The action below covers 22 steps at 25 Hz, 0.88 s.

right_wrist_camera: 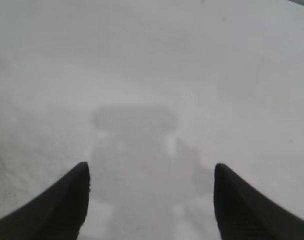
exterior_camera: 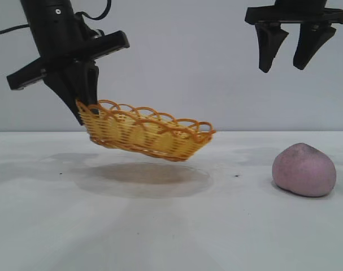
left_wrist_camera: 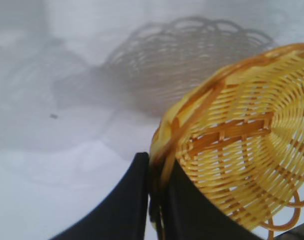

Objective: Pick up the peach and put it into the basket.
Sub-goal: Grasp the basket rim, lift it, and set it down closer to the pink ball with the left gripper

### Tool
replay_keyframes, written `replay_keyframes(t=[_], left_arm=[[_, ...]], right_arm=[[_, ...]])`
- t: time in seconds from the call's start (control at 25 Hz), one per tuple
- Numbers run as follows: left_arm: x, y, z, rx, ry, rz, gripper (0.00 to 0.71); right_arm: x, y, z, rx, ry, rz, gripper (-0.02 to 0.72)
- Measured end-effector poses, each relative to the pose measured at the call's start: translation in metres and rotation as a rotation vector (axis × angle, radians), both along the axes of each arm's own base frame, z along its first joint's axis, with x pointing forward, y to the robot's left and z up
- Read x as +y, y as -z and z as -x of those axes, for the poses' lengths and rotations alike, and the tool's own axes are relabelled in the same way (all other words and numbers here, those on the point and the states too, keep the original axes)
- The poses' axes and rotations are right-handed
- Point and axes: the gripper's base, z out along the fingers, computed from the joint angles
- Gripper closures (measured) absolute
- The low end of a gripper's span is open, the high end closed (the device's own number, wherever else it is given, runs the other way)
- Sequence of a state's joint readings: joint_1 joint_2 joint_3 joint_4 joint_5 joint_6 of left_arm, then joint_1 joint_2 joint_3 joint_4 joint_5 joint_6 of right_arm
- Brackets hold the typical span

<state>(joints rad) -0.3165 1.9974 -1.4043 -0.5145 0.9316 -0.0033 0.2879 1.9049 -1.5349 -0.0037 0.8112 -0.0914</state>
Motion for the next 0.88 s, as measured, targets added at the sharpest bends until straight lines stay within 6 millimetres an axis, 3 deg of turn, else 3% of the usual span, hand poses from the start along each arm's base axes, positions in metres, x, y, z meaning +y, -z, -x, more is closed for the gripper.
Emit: replay_keyframes(t=[0.2,0.68,0.88], left_arm=[[-0.012,0.016,0.02,0.002,-0.083,0.074,0.71],[-0.014,0.048,0.014,0.017,-0.142,0.059,0.71],[-0.014,0.051,0.014,0.02,-0.132,0.054,0.71]], right_arm=[[0.001,0.0,0.0,-0.004,0.002,-0.008,0.243],[0.001,0.0,0.0,-0.002,0.004,-0.015,0.243],[0.001,0.0,0.0,-0.002,0.004,-0.015,0.243]])
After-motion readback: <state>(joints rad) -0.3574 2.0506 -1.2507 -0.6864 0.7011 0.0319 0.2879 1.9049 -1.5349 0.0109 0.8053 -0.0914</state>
